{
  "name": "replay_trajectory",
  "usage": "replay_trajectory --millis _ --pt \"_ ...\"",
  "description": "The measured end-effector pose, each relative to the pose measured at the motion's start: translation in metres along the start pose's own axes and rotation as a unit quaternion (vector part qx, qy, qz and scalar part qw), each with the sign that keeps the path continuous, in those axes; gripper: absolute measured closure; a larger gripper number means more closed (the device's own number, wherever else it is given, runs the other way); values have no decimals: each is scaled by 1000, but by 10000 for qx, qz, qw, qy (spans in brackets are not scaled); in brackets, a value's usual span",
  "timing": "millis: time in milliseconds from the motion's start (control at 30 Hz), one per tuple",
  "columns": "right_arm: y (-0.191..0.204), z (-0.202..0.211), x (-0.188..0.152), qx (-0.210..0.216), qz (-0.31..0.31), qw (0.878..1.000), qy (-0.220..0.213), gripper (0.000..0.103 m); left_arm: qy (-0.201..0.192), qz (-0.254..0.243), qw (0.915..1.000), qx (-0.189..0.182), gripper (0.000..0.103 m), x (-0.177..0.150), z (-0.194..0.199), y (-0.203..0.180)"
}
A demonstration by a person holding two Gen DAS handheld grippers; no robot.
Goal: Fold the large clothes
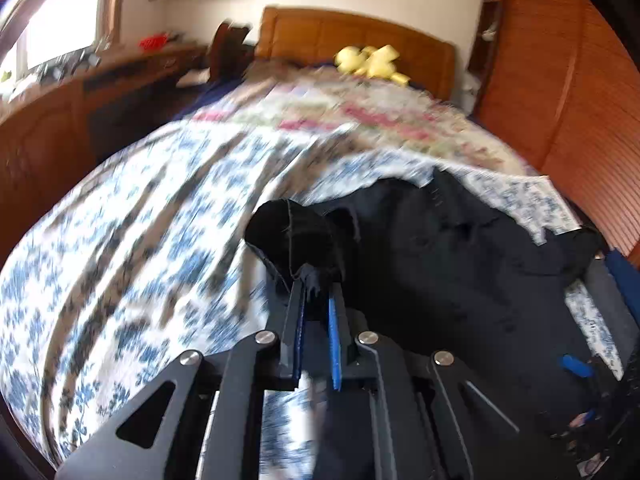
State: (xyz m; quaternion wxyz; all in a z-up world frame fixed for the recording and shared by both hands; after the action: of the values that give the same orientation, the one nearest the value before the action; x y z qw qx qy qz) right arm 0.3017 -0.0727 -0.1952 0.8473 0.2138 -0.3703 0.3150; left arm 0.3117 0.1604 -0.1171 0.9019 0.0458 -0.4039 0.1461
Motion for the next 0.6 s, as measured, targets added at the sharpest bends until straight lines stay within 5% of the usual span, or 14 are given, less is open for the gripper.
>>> replay_trajectory --millis 200,400,600 --pt "-12 25 4 -246 -90 9996 -93 0 -462 -453 9964 -543 97 34 45 -76" --pt "-28 58 11 -471 -264 9982 -268 0 -771 -807 9840 -1392 97 45 95 -149" --pt "-36 78 16 -589 -377 9969 -364 0 -856 -1018 9783 -1591 97 38 126 -177"
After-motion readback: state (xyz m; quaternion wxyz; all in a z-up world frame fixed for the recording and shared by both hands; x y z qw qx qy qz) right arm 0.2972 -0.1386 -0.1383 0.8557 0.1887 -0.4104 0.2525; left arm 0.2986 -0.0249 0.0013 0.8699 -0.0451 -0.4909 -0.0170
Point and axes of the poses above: each gripper's, at about its wrist camera, not at the fingertips, and z roughly against the way its jaws point, y to its left, x to its top, the point moved 10 cm from there along -z, roughly the way its jaws point, and after that the axes turned 11 degrees about x, right-handed, at the moved point
